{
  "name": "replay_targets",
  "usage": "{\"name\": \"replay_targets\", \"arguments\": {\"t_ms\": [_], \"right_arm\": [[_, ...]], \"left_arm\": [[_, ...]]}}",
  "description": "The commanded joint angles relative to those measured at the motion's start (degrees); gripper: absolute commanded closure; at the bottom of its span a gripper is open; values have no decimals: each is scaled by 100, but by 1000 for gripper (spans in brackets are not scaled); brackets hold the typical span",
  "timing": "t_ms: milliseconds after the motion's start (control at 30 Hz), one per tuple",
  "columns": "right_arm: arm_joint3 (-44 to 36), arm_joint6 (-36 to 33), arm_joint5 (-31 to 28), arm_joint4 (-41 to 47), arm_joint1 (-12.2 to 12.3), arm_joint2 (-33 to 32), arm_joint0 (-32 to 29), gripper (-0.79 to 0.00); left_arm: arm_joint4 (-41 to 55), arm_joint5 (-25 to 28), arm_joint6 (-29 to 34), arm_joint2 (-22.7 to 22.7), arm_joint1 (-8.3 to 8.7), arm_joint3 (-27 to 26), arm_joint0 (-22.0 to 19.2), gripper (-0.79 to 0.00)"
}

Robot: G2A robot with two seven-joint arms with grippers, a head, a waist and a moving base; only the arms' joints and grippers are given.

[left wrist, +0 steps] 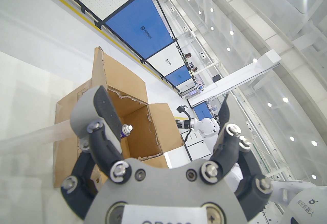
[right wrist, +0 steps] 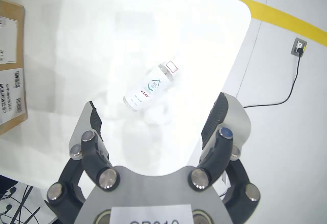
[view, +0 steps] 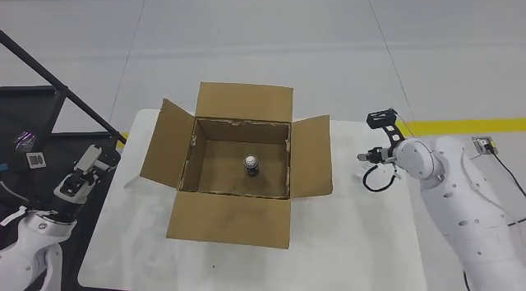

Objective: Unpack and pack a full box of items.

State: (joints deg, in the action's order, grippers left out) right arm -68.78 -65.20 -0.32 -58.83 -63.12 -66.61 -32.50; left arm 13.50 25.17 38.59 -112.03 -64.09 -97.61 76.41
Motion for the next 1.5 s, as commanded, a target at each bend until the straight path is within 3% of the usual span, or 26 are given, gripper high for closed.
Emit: {"name": "replay_targets", "arguments": {"t_ms": [0,200,300,433,567,967,1133,1267,1333,1367,1467], "right_arm": [[295,68,105,52,-46,112,87,-785],[1007,351,435,402,-215,380,322,-782],[1311,473,545,579,-294,483,423,-680],[1699,618,639,724,-381,590,557,-659],[2053,786,686,815,-458,680,681,-486],[3024,1065,582,1081,-679,910,1023,-416],[3290,1122,492,1161,-748,967,1129,-351],[3488,1157,395,1222,-790,988,1216,-222],[3547,1239,328,1262,-800,967,1284,-46],[3559,1296,287,1289,-799,941,1324,0],[3484,1408,151,1314,-775,851,1479,0]], "left_arm": [[0,0,0,0,0,0,0,-785],[0,0,0,0,0,0,0,-785],[0,0,0,0,0,0,0,-785],[0,0,0,0,0,0,0,-785],[0,0,0,0,0,0,0,-785],[0,0,0,0,0,0,0,-785],[0,0,0,0,0,0,0,-785],[0,0,0,0,0,0,0,-785],[0,0,0,0,0,0,0,-785],[0,0,0,0,0,0,0,-785],[0,0,0,0,0,0,0,-785]]}}
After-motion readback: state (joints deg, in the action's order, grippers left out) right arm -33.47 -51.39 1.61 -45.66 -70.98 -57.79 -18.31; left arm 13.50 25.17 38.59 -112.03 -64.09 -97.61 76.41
